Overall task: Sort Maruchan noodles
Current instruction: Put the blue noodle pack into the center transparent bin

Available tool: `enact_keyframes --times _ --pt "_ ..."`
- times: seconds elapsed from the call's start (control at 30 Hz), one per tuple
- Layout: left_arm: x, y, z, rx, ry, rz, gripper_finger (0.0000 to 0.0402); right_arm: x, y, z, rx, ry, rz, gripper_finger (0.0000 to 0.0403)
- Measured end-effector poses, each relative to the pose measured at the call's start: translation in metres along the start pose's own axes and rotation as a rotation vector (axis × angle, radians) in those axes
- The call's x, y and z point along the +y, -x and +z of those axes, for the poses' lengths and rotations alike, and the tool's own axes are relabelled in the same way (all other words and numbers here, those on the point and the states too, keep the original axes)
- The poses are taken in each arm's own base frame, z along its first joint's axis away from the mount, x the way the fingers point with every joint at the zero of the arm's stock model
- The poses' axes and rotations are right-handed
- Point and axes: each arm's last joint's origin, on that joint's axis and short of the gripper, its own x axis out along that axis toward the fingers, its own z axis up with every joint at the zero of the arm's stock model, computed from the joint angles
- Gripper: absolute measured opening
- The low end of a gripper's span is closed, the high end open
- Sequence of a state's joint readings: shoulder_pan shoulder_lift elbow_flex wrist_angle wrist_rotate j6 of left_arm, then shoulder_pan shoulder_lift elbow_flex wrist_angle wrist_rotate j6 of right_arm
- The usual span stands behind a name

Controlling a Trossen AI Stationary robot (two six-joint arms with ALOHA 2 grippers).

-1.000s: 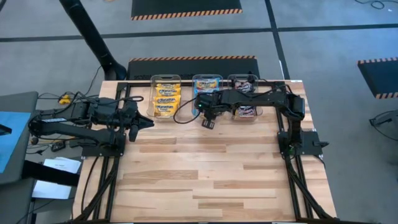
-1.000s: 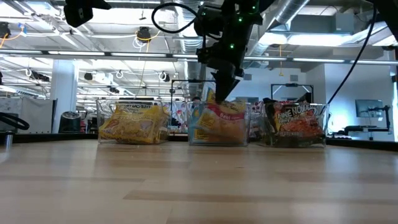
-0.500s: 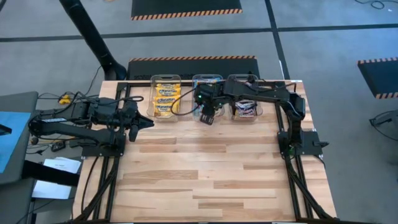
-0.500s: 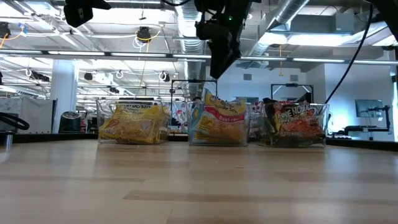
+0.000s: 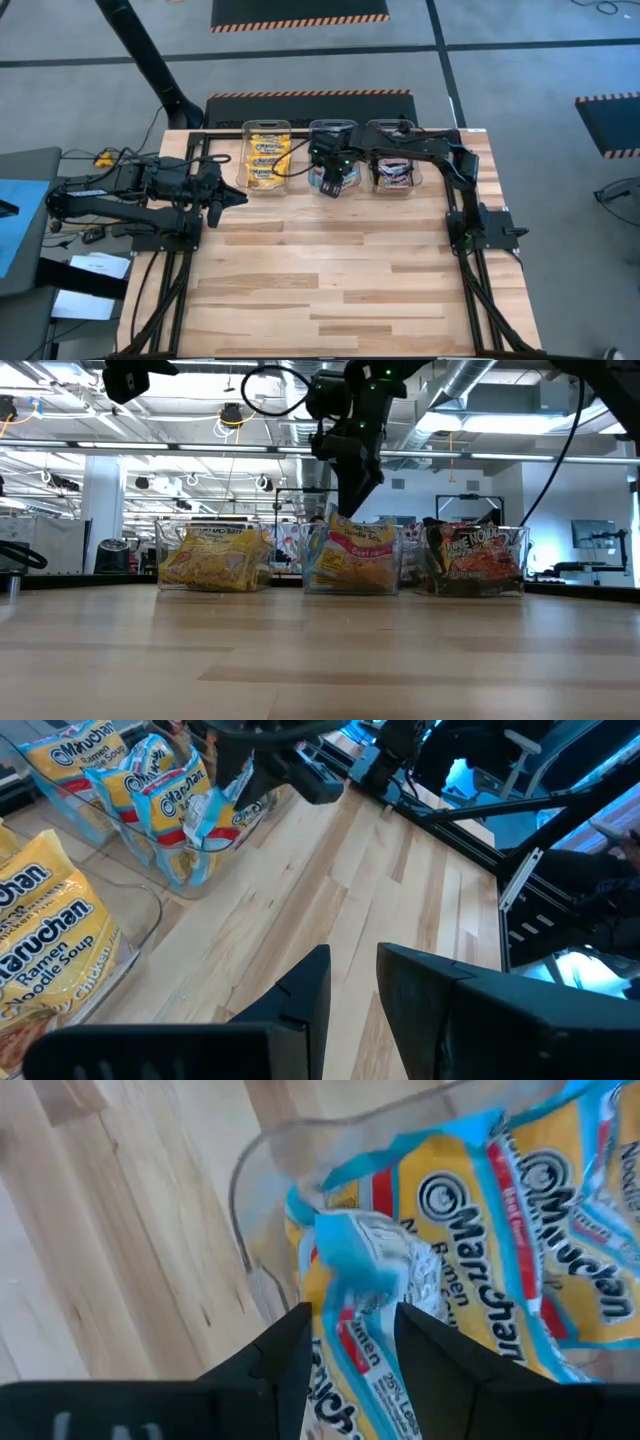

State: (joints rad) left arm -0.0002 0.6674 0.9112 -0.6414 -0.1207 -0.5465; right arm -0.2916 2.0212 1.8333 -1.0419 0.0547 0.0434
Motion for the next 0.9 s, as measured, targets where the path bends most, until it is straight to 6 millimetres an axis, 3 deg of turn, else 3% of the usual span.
enact_keyframes --times 0.23,0.9 --pt "0.0 0.0 0.0 0.0 0.0 0.0 0.0072 0.006 0.001 0.011 -0.121 0.031 0.064 0.0166" --pt "0.0 0.0 0.0 0.0 0.0 0.0 0.0072 0.009 0.002 0.017 -0.174 -0.054 0.179 0.0164"
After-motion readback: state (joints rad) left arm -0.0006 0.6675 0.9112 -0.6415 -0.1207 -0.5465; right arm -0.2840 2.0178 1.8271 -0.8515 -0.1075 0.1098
